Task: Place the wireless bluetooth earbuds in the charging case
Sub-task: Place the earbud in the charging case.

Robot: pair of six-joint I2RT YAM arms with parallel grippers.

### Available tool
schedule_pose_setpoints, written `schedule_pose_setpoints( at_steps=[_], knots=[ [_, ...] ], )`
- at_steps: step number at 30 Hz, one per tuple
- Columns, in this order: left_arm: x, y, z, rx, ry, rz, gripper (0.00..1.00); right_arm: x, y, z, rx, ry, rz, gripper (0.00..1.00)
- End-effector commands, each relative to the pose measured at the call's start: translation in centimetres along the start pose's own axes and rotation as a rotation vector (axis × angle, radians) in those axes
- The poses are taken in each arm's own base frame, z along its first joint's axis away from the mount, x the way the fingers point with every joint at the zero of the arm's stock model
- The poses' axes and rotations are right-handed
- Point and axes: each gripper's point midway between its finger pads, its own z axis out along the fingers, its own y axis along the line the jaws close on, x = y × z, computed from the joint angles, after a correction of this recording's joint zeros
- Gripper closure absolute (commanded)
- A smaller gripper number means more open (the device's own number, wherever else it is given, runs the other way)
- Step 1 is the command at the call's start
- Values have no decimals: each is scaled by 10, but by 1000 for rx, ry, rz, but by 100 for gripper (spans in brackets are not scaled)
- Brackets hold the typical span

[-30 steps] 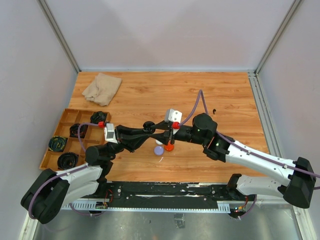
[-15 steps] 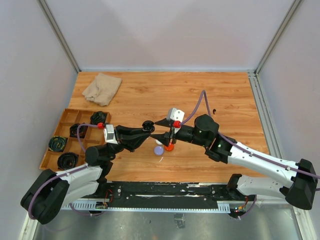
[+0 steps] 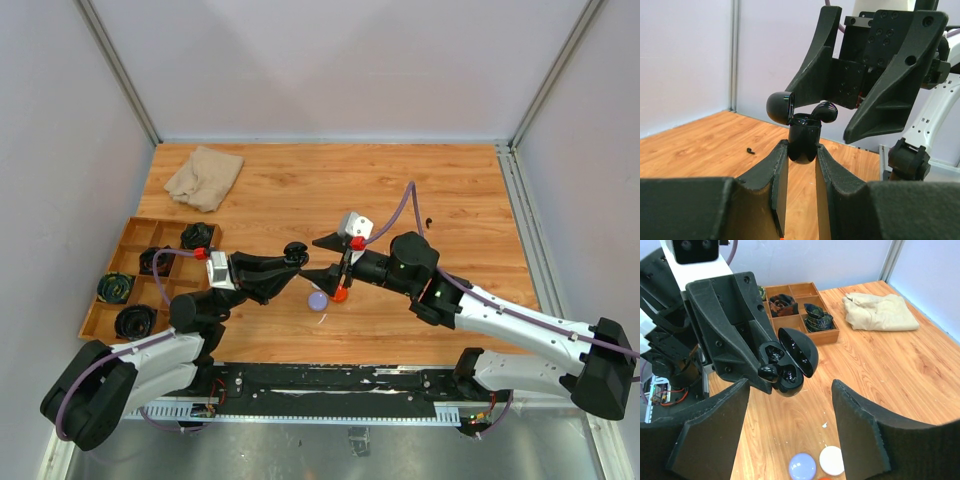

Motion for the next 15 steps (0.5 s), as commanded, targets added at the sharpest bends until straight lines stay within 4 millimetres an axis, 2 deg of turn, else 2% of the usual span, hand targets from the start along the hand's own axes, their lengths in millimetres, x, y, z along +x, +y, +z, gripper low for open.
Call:
schedule_pose_setpoints(
  at_steps=[1, 6, 15],
  knots=[
    [-35, -16, 2, 66, -137, 104, 100, -22, 8, 1, -29, -88, 36, 30],
    [-34, -17, 1, 72, -133, 102, 100, -27, 2, 0, 11, -112, 55, 25],
    [-35, -19, 0, 79, -133, 106, 100, -15, -16, -4, 119, -77, 53, 26]
  ],
)
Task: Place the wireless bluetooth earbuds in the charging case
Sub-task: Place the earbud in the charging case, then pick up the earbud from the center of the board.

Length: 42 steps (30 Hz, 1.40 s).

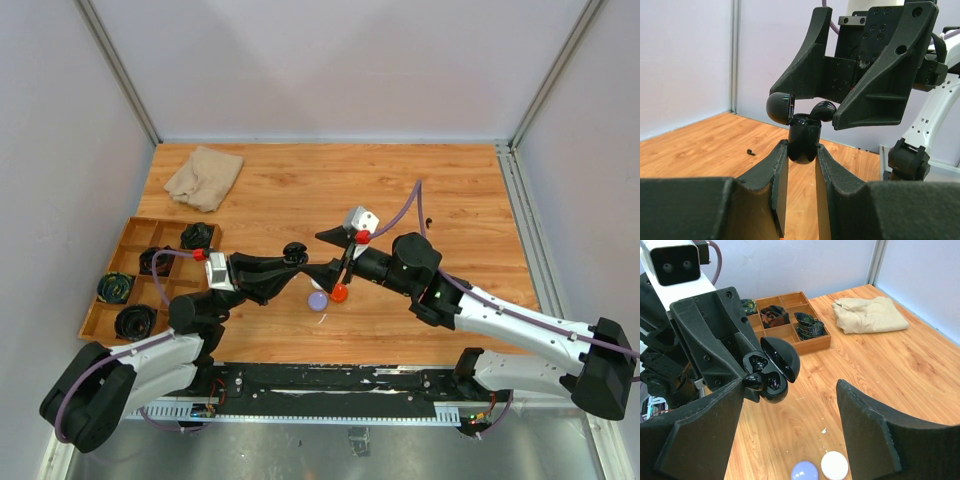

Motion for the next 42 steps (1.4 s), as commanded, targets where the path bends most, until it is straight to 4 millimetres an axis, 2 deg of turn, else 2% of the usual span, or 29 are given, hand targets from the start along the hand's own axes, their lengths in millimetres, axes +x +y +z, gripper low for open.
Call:
schedule_pose_setpoints(
  at_steps=[1, 16, 25, 30, 42],
  knots=[
    [-33, -18, 1, 76, -129, 101, 100, -4, -10, -7, 68, -22, -10, 26],
    [-31, -22, -1, 91, -113, 99, 100, 2, -25, -19, 139, 35, -49, 25],
    [-17, -9, -7, 27, -65, 137, 100, 27, -55, -35, 221, 220, -33, 23],
    [-8, -2, -10, 2, -19, 187, 100, 49, -84, -50, 302, 339, 25, 22],
    [1, 2, -19, -13, 16, 258, 100, 124, -202, -121, 706, 649, 287, 27]
  ],
)
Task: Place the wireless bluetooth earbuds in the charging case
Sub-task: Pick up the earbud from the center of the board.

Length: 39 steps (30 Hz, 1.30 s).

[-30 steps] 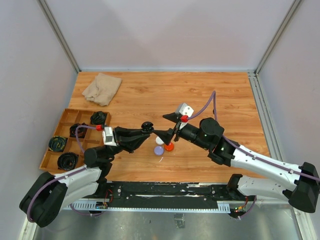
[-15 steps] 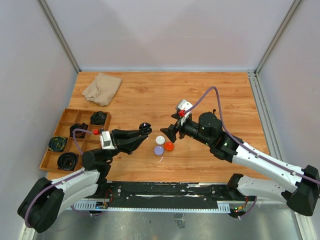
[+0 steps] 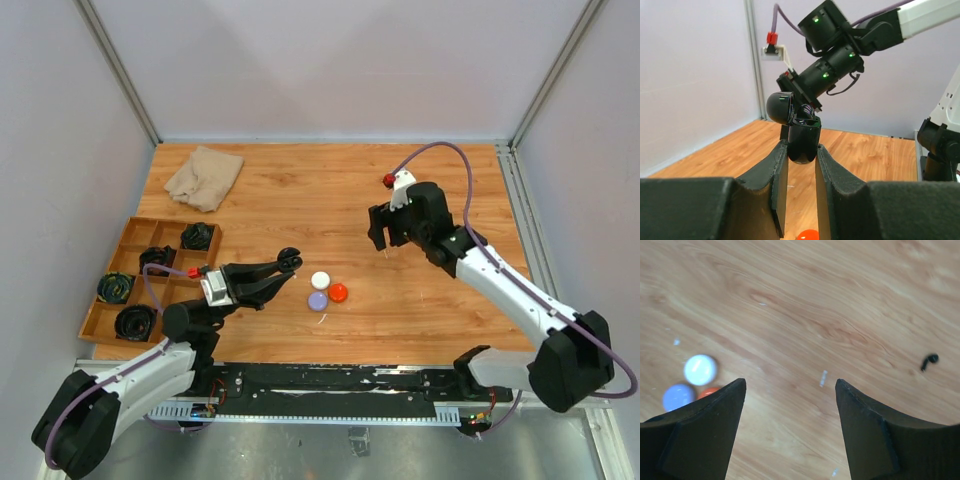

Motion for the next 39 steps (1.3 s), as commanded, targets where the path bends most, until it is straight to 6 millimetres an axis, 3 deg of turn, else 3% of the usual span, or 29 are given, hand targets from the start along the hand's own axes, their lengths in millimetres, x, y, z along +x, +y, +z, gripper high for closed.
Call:
schedule_pose_setpoints(
  at_steps=[1, 10, 22, 28, 39],
  knots=[
    [7, 1, -6, -10, 15, 41, 100, 25, -51, 9, 141, 139, 122, 27],
    [13, -1, -11, -13, 32, 34, 100, 62, -134, 36, 282, 334, 273, 34],
    [21, 3, -15, -33, 63, 35, 100, 90, -206, 61, 410, 519, 339, 46],
    [22, 4, -15, -35, 67, 37, 100, 96, -226, 68, 407, 553, 363, 50],
    [22, 4, -15, -36, 69, 34, 100, 123, -232, 88, 338, 643, 377, 57]
  ],
)
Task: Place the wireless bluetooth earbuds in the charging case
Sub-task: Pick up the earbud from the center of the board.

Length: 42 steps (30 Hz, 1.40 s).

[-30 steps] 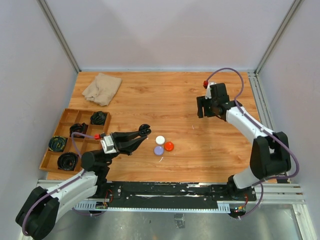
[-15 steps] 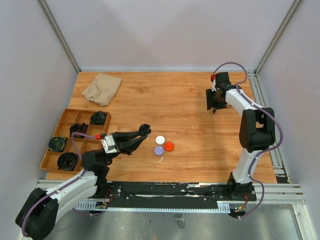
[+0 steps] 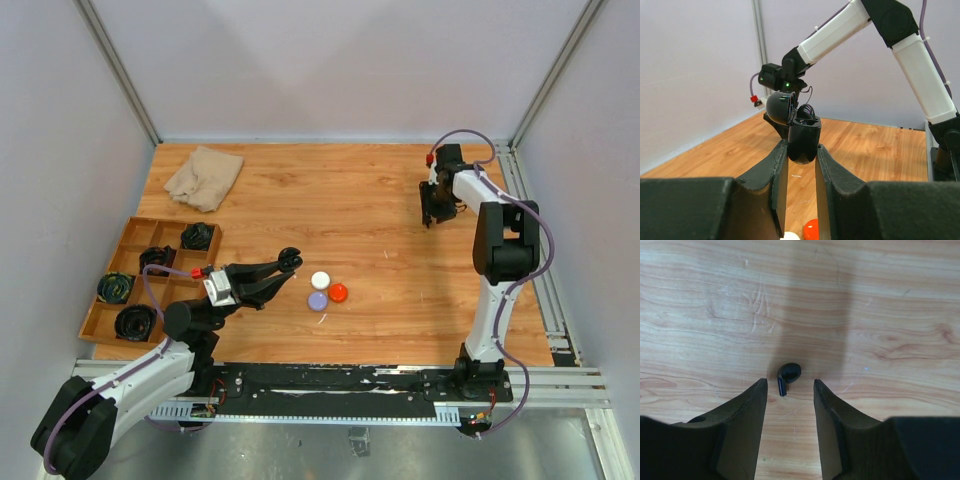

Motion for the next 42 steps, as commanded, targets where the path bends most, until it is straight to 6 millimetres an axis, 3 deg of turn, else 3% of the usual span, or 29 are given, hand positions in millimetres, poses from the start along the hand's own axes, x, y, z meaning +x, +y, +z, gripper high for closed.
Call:
schedule_pose_setpoints(
  at_steps=[1, 11, 18, 25, 34, 42],
  knots=[
    [12, -2, -10, -10, 22, -1, 100, 2, -3, 4, -24, 45, -16, 59],
    [12, -2, -10, -8, 24, -2, 100, 12, -4, 19, -38, 128, -28, 66],
    [11, -3, -10, -7, 20, -2, 100, 25, -3, 19, -44, 170, -24, 80],
    [8, -2, -11, -15, 0, -5, 100, 26, 12, -8, -82, 104, -18, 85],
    [4, 1, -7, -29, -14, -19, 100, 37, 57, -44, -178, -3, -46, 87],
    [6, 6, -7, -60, -17, -35, 100, 34, 105, -104, -259, -223, -171, 87]
  ],
)
